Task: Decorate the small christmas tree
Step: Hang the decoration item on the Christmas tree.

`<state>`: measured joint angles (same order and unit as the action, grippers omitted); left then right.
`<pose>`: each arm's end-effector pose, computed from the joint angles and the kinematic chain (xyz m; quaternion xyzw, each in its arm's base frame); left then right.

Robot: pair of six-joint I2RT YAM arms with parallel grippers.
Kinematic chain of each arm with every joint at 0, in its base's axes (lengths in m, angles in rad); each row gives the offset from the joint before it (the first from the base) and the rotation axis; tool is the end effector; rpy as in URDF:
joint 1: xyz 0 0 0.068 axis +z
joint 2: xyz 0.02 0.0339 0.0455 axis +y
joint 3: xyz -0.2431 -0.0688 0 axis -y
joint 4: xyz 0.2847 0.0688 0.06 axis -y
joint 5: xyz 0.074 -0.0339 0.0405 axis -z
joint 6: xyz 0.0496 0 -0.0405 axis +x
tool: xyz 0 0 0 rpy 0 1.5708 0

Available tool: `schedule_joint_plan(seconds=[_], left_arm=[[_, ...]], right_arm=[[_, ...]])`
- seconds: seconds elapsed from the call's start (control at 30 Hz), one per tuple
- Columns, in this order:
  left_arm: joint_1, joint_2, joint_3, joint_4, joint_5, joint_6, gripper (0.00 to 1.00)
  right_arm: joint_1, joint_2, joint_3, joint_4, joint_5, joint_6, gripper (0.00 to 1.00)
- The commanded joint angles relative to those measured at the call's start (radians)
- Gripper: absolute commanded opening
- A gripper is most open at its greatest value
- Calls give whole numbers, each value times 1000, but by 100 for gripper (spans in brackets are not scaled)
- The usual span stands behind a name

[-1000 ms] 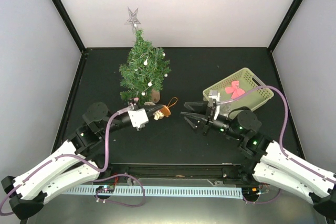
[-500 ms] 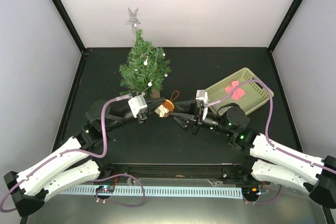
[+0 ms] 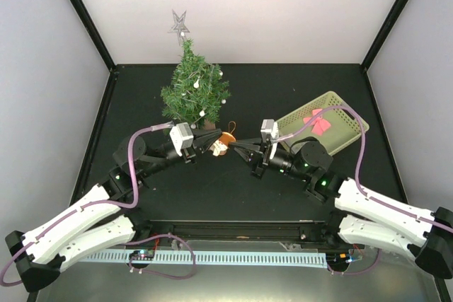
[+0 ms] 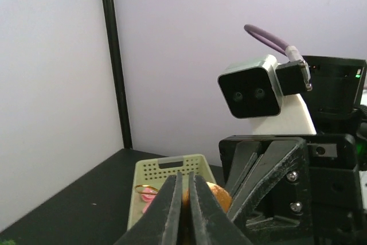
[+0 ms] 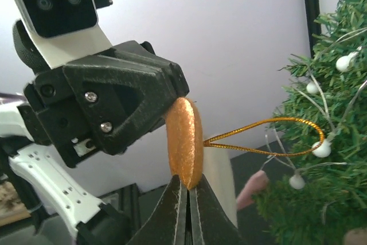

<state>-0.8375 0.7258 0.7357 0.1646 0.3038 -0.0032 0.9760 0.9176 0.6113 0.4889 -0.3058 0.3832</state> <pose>0.1508 -0.1895 0.3587 0.3634 0.5339 -0.3978 0.6516 0.1451 0.2412 0.2999 -0.2966 0.5705 0.5532 0.5297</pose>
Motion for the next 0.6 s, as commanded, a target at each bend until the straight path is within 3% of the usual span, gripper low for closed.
schedule_joint_plan(seconds=[0.0, 0.2, 0.33, 0.43, 0.57], left_arm=[[-4, -29, 7, 39, 14, -115, 14], [-3, -57, 37, -118, 43, -125, 58], [-4, -77, 52, -232, 115, -59, 67], [-4, -94, 56, -276, 171, -25, 67], [-4, -107, 88, -334, 185, -92, 69]], right_arm=[[4, -48, 74, -179, 73, -264, 1], [-21, -104, 183, -523, 13, -528, 1], [-22, -126, 213, -666, -181, -670, 1], [-22, -141, 229, -755, -268, -740, 1], [-22, -118, 293, -908, -353, -823, 1]])
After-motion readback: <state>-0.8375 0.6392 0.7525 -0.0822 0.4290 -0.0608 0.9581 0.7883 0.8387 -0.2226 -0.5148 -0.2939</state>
